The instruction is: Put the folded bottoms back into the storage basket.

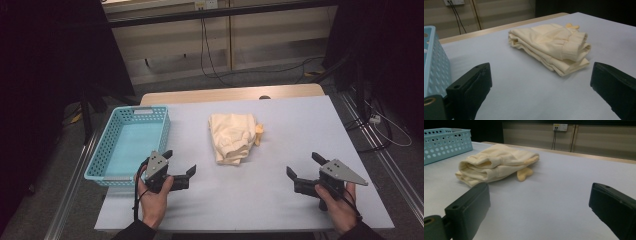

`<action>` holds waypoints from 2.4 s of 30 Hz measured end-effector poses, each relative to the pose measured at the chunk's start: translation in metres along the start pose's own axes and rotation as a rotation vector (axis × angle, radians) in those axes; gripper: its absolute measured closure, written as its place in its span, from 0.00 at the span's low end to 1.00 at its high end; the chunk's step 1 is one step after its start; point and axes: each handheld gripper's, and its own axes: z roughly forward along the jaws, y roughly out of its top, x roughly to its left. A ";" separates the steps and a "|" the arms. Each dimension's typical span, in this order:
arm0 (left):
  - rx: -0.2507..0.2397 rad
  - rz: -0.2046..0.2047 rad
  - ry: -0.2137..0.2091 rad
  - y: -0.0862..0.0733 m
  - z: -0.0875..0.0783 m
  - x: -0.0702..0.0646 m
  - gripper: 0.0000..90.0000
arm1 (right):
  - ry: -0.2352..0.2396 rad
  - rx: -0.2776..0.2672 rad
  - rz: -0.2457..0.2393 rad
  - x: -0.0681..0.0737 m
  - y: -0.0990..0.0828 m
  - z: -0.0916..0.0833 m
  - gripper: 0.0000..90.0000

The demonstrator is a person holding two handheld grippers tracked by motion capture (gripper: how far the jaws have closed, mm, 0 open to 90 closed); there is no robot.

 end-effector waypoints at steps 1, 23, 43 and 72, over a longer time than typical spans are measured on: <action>0.009 -0.005 0.001 0.000 0.001 0.001 0.05 | 0.005 0.002 0.001 0.000 0.000 0.001 0.04; 0.053 -0.022 -0.022 0.018 0.010 0.010 0.07 | 0.033 0.018 -0.016 0.005 0.000 0.002 0.04; 0.026 -0.006 -0.049 0.054 0.044 0.007 0.07 | 0.038 0.020 -0.007 0.005 0.000 0.003 0.03; 0.106 -0.041 -0.064 0.082 0.105 0.033 0.07 | 0.050 0.023 -0.015 0.006 0.000 0.004 0.03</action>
